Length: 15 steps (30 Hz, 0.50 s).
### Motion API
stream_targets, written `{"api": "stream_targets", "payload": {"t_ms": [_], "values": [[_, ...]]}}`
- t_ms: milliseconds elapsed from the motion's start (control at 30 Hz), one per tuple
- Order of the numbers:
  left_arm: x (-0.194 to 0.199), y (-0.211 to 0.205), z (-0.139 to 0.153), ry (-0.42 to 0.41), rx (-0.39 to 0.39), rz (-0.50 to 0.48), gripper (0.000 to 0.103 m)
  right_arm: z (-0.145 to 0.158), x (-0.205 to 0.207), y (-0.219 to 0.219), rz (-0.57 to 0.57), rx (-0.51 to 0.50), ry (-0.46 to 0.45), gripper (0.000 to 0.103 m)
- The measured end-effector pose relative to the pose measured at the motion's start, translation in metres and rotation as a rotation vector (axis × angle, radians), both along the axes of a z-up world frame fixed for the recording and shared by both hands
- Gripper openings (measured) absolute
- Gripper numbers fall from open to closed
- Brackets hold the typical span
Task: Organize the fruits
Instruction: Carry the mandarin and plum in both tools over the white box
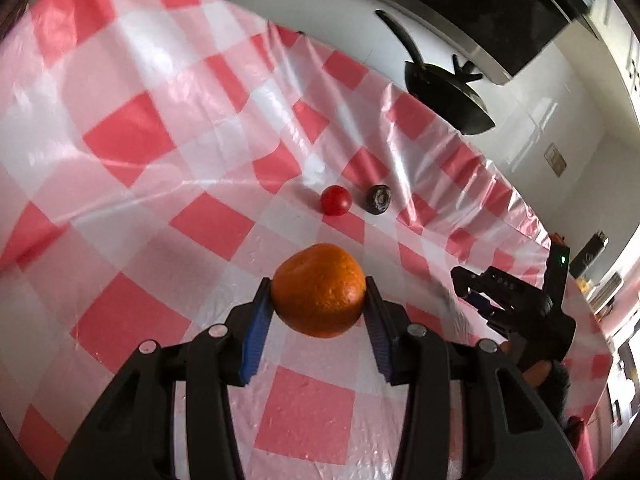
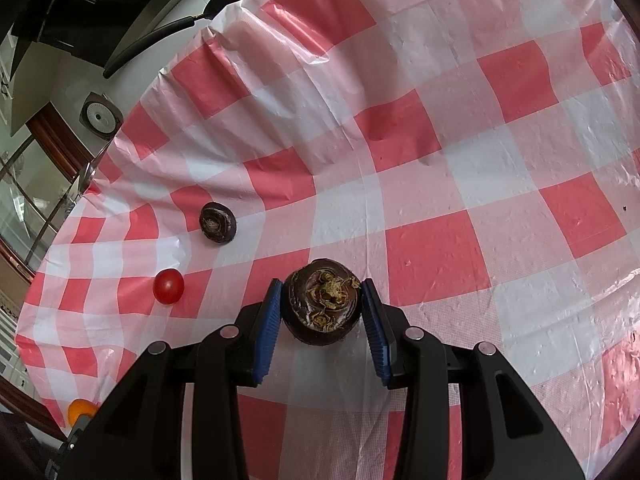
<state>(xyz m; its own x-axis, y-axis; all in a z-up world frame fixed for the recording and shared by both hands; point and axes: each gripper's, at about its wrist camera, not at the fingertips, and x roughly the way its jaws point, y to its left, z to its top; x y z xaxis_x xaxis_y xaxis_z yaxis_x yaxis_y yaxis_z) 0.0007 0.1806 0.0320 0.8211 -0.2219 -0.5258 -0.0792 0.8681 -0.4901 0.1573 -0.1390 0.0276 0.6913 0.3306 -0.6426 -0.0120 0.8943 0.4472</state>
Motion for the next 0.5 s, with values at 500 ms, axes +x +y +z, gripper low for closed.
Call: {"api": "stream_targets", "payload": {"t_ms": [500], "values": [[-0.003, -0.004, -0.003, 0.06, 0.023, -0.005, 0.045, 0.005, -0.032, 0.0, 0.0, 0.035, 0.01, 0.04]]}}
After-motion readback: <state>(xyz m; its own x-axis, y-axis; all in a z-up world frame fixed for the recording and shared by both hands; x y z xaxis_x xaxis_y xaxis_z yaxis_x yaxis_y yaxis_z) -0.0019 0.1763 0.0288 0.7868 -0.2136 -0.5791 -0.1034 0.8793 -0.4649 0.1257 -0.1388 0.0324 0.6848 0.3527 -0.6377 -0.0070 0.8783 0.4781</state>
